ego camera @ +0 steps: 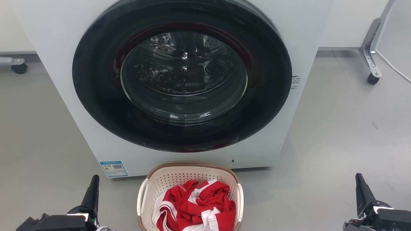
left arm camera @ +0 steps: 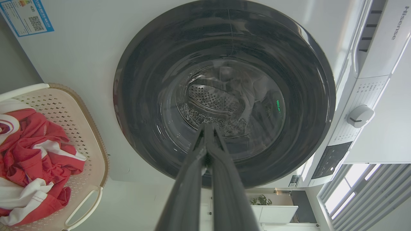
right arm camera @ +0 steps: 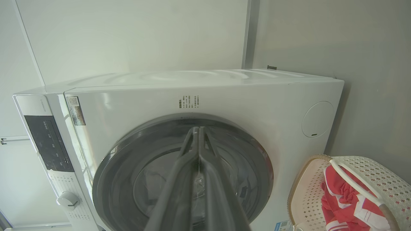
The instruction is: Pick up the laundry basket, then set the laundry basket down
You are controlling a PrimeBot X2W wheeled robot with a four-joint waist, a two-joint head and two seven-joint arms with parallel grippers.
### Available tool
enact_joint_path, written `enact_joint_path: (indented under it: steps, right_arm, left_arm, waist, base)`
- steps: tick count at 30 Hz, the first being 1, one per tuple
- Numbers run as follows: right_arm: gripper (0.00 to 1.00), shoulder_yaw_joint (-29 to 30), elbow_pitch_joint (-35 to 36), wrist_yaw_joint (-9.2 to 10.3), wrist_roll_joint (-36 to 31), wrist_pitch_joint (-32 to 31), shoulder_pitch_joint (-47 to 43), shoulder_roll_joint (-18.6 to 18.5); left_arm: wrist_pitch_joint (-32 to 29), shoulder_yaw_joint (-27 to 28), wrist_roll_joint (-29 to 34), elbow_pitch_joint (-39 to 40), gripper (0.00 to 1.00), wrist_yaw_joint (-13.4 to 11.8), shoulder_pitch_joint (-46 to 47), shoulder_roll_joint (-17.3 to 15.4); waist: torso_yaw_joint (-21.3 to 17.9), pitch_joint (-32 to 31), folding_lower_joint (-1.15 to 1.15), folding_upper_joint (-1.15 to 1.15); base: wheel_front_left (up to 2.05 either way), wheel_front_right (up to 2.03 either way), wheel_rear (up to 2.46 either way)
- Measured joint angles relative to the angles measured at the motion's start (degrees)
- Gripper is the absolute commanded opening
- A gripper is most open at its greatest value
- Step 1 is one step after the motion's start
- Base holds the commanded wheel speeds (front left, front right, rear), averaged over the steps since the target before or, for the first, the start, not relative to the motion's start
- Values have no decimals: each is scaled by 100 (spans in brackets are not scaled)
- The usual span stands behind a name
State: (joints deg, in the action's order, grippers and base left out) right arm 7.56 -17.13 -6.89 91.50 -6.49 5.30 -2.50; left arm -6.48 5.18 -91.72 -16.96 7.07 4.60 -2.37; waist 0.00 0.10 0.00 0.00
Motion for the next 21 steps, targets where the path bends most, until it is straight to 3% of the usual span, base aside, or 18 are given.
enact_joint_path:
  steps: [21]
  right_arm:
    - [0,0,0,0,0,0,0,0]
  left_arm:
    - [1,0,-1,0,0,0,0,0]
  waist:
    - [0,0,0,0]
  base:
    - [0,0,0]
